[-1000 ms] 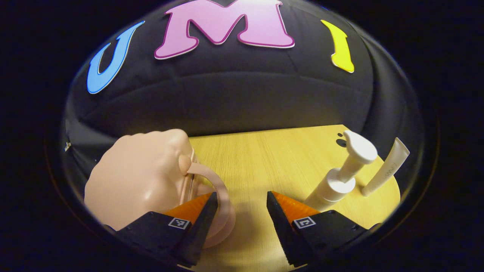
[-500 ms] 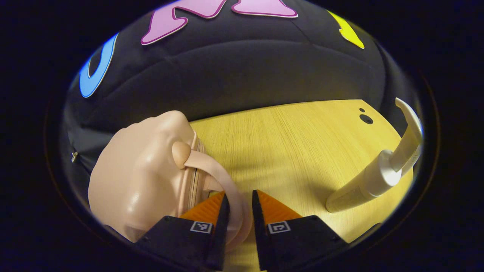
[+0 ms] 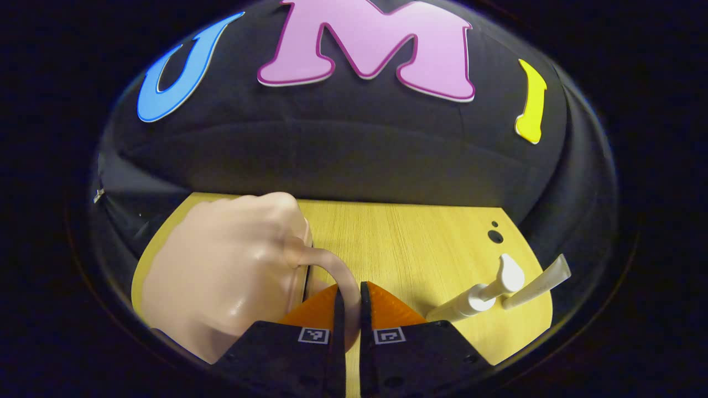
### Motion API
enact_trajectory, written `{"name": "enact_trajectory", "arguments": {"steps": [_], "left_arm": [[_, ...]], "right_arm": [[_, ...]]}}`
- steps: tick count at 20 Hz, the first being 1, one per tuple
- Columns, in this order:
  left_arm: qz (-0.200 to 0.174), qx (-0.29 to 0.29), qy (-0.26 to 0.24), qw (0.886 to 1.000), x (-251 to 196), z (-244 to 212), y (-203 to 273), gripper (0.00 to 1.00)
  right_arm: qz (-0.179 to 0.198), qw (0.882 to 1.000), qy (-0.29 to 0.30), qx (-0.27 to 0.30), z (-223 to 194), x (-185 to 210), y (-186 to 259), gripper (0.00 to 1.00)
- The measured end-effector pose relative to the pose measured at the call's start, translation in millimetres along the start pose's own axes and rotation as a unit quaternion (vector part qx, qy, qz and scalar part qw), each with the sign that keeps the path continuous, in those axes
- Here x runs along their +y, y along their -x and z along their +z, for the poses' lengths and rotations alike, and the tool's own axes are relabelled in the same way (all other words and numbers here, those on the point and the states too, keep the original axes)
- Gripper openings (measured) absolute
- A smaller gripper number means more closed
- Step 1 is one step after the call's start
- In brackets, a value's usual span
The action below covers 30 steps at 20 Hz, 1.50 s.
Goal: First open the suitcase, pack the skin care products into it, and then close the suitcase.
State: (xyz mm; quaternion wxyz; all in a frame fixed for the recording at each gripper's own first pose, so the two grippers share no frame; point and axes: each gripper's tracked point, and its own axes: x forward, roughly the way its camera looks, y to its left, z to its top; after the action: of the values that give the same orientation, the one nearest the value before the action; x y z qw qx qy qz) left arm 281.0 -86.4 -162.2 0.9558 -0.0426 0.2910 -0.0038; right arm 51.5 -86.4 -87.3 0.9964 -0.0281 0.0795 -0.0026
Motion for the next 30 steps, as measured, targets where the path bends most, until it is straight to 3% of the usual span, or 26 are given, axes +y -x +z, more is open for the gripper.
{"name": "enact_trajectory", "arguments": {"steps": [6,11,15,18,19,24,28,30], "left_arm": [[0.014,-0.012,0.029,0.999,115,102,83,0.14],[0.089,-0.025,-0.056,0.994,243,134,103,0.14],[0.135,-0.034,-0.134,0.981,325,137,93,0.14],[0.16,-0.024,-0.144,0.976,387,127,78,0.13],[0.167,-0.024,-0.144,0.975,408,122,71,0.14],[0.186,0.032,-0.195,0.962,512,53,26,0.14],[0.187,0.077,-0.126,0.971,557,-22,-3,0.14],[0.182,0.097,-0.142,0.968,564,-40,-7,0.15]], "right_arm": [[-0.015,0.999,-0.01,-0.035,26,15,8,0.97],[-0.02,0.999,-0.027,-0.034,29,30,17,0.97],[-0.044,0.998,-0.031,-0.031,36,27,31,0.97],[-0.064,0.997,-0.03,-0.023,35,19,41,0.99],[-0.07,0.997,-0.031,-0.014,29,17,42,0.94],[-0.101,0.995,0.0,0.002,13,22,44,0.97],[-0.101,0.995,0.013,0.003,8,42,38,0.96],[-0.102,0.995,0.017,0.005,5,46,38,0.94]]}}
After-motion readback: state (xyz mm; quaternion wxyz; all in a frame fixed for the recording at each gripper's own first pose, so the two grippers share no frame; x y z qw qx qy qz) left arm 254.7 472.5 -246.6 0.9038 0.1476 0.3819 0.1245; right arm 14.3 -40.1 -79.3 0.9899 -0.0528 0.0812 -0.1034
